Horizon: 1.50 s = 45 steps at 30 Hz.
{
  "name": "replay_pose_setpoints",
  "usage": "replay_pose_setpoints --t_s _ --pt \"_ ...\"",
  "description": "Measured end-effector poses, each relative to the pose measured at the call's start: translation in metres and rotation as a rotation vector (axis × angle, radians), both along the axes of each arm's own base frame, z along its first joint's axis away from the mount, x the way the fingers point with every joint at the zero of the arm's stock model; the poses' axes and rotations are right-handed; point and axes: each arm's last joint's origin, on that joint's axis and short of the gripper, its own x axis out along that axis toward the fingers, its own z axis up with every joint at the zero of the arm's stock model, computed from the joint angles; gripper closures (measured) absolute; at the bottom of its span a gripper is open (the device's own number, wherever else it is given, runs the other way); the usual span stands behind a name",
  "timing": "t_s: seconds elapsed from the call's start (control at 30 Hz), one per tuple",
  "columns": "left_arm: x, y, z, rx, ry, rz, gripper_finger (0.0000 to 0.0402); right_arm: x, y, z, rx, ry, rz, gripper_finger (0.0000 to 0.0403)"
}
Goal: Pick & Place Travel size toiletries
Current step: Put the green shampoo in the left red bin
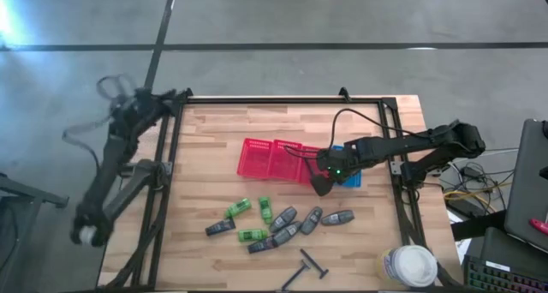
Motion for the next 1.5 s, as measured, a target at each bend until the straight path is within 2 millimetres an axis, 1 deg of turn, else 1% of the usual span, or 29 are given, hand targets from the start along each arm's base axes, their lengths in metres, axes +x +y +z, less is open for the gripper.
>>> replay_pose_setpoints --t_s 0.07,0.1,0.17,0.27,0.37,0.47,0.57,0.67,0.73,0.9,0.97,1.03,1.13,1.2,1.27,1.37,1.5 --pt "0.013 -0.002 -0.002 -0.078 0.152 -0.142 0.0106 0.0 0.0 -0.001 0.0 0.003 -0.001 0.0143" --pt "0.021 -0.004 -0.004 -0.093 0.199 -0.224 0.0107 0.0 0.0 -0.001 0.0 0.003 -0.001 0.0141" --pt "0.039 -0.012 -0.01 -0.129 0.235 -0.384 0.0108 -0.001 0.0 -0.002 -0.001 0.006 -0.001 0.0138" --pt "0.064 -0.029 -0.01 -0.099 0.304 -0.409 0.0108 -0.001 0.0 -0.003 0.0 0.011 -0.005 0.0135" --pt "0.089 -0.059 -0.018 -0.05 0.417 -0.49 0.0108 -0.002 0.0 -0.003 0.0 0.013 -0.007 0.0133" --pt "0.108 -0.096 -0.027 0.029 0.539 -0.589 0.0108 -0.002 0.0 -0.003 0.001 0.014 -0.008 0.0137" --pt "0.117 -0.128 -0.038 0.1 0.612 -0.584 0.0108 -0.002 0.0 -0.003 0.002 0.017 -0.012 0.0147" --pt "0.123 -0.148 -0.046 0.104 0.618 -0.573 0.0108 -0.002 0.0 -0.003 0.002 0.018 -0.01 0.0156" --pt "0.13 -0.155 -0.049 0.045 0.605 -0.576 0.0108 -0.002 0.0 -0.003 -0.001 0.016 0.006 0.016" --pt "0.149 -0.165 -0.057 -0.117 0.64 -0.666 0.0108 -0.002 0.001 -0.003 0.012 0.009 0.086 0.0162" --pt "0.159 -0.171 -0.059 -0.177 0.663 -0.737 0.0108 -0.003 0.001 -0.003 0.013 0.012 0.109 0.0158" --pt "0.167 -0.178 -0.065 -0.212 0.72 -0.853 0.0108 -0.004 0.002 -0.004 0.009 0.024 0.13 0.0151" --pt "0.179 -0.187 -0.078 -0.269 0.78 -0.991 0.0108 -0.007 0.002 -0.005 -0.002 0.05 0.165 0.0137" --pt "0.187 -0.192 -0.085 -0.321 0.792 -1.047 0.0108 -0.009 0.002 -0.005 -0.012 0.065 0.191 0.0126" --pt "0.193 -0.195 -0.091 -0.346 0.813 -1.064 0.0108 -0.011 0.001 -0.006 -0.034 0.083 0.21 0.0114" --pt "0.198 -0.198 -0.097 -0.34 0.841 -1.043 0.0105 -0.014 0.0 -0.007 -0.066 0.109 0.233 0.0098" --pt "0.206 -0.2 -0.098 -0.368 0.835 -1.01 0.008 -0.015 0.0 -0.007 -0.094 0.122 0.264 0.0083"
